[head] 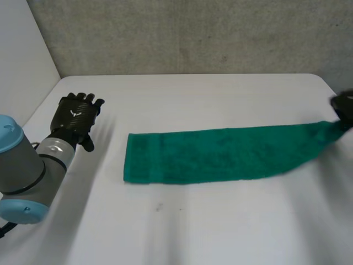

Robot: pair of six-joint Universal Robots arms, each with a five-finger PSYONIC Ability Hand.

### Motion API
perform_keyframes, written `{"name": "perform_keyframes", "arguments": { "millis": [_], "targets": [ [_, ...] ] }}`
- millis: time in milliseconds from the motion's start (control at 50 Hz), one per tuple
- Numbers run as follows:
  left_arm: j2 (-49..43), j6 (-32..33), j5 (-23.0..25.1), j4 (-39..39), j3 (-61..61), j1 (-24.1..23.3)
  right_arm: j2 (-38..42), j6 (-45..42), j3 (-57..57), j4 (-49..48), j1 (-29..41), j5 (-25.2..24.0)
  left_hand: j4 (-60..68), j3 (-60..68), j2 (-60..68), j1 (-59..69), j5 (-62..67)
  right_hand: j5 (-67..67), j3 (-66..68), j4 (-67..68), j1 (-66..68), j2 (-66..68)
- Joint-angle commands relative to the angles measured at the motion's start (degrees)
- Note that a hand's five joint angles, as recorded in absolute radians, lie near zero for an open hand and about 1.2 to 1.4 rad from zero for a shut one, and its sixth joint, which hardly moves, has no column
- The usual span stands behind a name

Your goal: Fold the towel.

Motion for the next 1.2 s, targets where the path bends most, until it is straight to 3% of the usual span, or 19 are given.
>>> {"name": "perform_keyframes", "arguments": {
  "millis": [20,120,200,340,360,380,440,480,600,740,800,880,940,1020,1200],
  "targets": [
    [2.3,-0.4,-0.2,-0.2,-0.1,-0.3,-0.9,6.5,-6.0,-0.4,20.4,-6.4,-1.6,-2.0,-1.4,-1.1,-2.7,13.7,12.3,11.7,24.9,12.7],
    [3.6,-1.3,-0.3,-0.2,-0.2,-0.7,3.9,6.5,-9.5,-1.9,34.5,-10.5,-1.6,-2.0,-1.4,-1.1,-2.7,13.7,12.3,11.7,24.9,12.7],
    [4.2,-2.7,-0.3,-0.8,-0.2,-0.9,9.7,6.4,-11.5,-3.0,41.7,-14.3,-1.6,-2.0,-1.4,-1.1,-2.7,13.7,12.3,11.7,24.9,12.7],
    [4.1,-3.0,-0.1,-0.9,0.1,-1.9,17.6,6.1,-15.2,-2.9,46.1,-14.0,-1.6,-2.0,-1.4,-1.1,-2.7,13.7,12.3,11.7,24.9,12.7],
    [3.9,-3.1,-0.1,-0.8,0.1,-2.4,18.3,6.3,-15.7,-2.9,46.1,-13.2,-1.6,-2.0,-1.4,-1.1,-2.7,-8.5,-10.0,-10.6,2.7,-9.5],
    [3.8,-3.1,0.0,-0.8,0.3,-2.7,18.5,6.5,-15.7,-2.8,46.1,-12.7,-1.6,-2.0,-1.4,-1.1,-2.7,-21.7,-23.2,-23.8,-10.5,-22.8],
    [3.1,-3.2,0.0,-0.6,1.1,-4.4,18.1,7.5,-15.7,-2.9,45.3,-10.1,-1.6,-2.0,-1.4,-1.1,-2.7,-48.7,-50.1,-50.7,-37.5,-49.7],
    [2.3,-3.2,0.1,-0.5,1.8,-5.6,17.2,8.9,-15.3,-2.8,45.0,-8.1,-1.6,-2.0,-1.4,-1.1,-2.7,-56.3,-57.7,-58.3,-45.1,-57.3],
    [-0.8,-5.3,0.1,-0.6,6.4,-11.7,9.9,16.3,-9.7,-1.9,41.4,-0.7,-1.6,-2.0,-1.4,-1.1,-2.7,-56.3,-57.7,-58.3,-45.1,-57.3],
    [-8.7,-12.5,0.1,-2.2,14.5,-18.4,2.8,17.5,4.5,-0.3,32.2,1.2,-1.4,-1.8,-1.2,-0.9,-2.4,-56.3,-57.7,-58.3,-45.1,-57.3],
    [-11.9,-12.5,-0.1,-4.5,17.3,-19.2,2.6,17.0,8.6,-0.9,29.6,1.2,-1.2,-1.7,-1.1,-0.7,-2.3,-54.9,-56.3,-56.9,-43.7,-55.9],
    [-15.4,-12.5,-0.6,-9.0,20.7,-19.4,2.8,16.2,11.1,-1.3,26.5,1.2,-1.4,-1.8,-1.2,-0.9,-2.4,-44.4,-45.9,-46.5,-33.3,-45.5],
    [-16.0,-12.6,-0.8,-11.1,20.9,-19.3,3.4,15.0,12.0,-1.4,25.0,1.4,-1.4,-1.8,-1.2,-0.9,-2.4,-28.8,-30.2,-30.8,-17.6,-29.8],
    [-15.4,-12.6,-1.9,-12.2,20.1,-18.7,5.0,14.5,11.9,-2.7,24.5,1.8,-1.2,-1.7,-1.1,-0.7,-2.3,13.6,12.2,11.6,24.8,12.6],
    [-10.8,-12.3,-5.8,-12.7,13.8,-16.9,2.7,13.8,8.6,-9.8,26.5,5.1,-1.4,-1.8,-1.2,-0.9,-2.4,13.7,12.3,11.7,24.9,12.7]
  ]
}}
